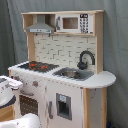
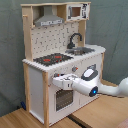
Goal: Play with the kitchen
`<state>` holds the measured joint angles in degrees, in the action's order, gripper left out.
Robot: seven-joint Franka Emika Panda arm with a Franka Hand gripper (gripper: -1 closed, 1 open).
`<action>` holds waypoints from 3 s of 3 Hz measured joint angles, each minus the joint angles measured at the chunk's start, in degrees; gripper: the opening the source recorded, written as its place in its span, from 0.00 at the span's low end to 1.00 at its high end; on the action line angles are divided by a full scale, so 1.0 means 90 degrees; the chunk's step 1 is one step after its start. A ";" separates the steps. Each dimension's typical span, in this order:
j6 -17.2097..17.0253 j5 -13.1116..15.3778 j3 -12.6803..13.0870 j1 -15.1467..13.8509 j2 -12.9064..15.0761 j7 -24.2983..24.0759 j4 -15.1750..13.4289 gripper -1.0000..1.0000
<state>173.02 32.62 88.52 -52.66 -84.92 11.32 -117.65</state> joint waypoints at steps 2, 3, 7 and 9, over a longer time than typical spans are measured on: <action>0.0000 -0.0001 0.0000 -0.0018 0.0000 -0.0158 0.0017 0.00; 0.0003 -0.0002 0.0001 -0.0017 0.0014 -0.0659 0.0054 0.00; 0.0004 -0.0008 0.0016 -0.0017 0.0079 -0.3414 0.0053 0.00; 0.0007 -0.0010 0.0016 -0.0017 0.0079 -0.4740 0.0053 0.00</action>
<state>173.08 32.52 88.66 -52.82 -84.21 -31.34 -117.17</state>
